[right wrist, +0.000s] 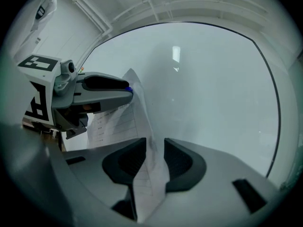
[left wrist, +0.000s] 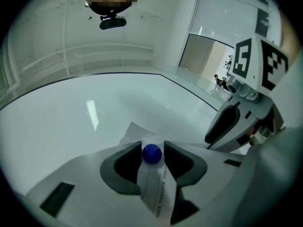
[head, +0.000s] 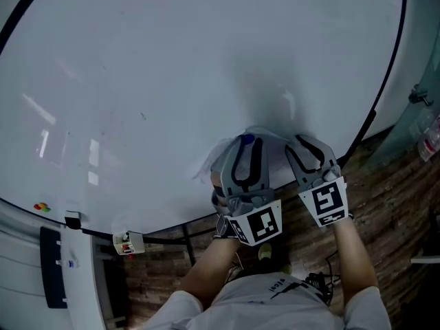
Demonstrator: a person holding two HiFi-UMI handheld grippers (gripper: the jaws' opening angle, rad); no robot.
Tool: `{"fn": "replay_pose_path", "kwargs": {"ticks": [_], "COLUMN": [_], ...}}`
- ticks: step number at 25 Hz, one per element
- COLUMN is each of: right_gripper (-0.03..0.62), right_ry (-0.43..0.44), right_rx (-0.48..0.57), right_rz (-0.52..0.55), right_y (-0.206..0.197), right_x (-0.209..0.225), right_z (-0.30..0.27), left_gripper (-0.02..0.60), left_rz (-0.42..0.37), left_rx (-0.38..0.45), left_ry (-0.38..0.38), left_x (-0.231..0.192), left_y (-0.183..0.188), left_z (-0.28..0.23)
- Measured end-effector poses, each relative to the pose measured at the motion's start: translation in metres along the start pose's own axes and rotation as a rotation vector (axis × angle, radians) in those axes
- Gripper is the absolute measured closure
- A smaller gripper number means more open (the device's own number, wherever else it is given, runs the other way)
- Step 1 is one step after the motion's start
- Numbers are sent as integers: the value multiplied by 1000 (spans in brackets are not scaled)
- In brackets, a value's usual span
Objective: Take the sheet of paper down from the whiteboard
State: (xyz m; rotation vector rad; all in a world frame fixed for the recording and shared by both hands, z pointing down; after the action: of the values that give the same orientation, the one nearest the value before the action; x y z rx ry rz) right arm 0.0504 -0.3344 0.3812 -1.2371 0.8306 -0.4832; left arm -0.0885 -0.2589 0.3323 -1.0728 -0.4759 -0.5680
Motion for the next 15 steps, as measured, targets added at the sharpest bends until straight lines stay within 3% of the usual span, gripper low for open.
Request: {"fn": "replay_pose_path", "kwargs": {"ticks": [6, 10, 15], "right_gripper": [486, 554, 572], "right_ry": [2, 6, 14], "right_rx": [-45, -53, -61], "right_rz": [1, -7, -30], "right_y": [-9, -9, -7], "right_x": [0, -2, -1], "right_z": [-7, -6, -2], "left_gripper": [439, 449, 454], "left_rz": [-19, 5, 47], "left_rx": [21, 22, 26], "left_ry": [13, 5, -16], "left_x": [-1, -3, -7], "left_y": [-3, -3, -2], "left_z": [0, 2, 1]}}
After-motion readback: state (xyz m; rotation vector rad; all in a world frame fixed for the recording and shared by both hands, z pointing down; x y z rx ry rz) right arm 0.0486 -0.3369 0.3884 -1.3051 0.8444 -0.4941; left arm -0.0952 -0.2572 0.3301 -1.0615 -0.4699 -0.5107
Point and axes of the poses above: the fingertips, and each gripper's own axes: z backward along the fingers, x to its right, y out of its top, the point moved 9 cm from there along z, backward along the fingers, and after that the axes turned 7 degrees about x, right-handed, at the moved point
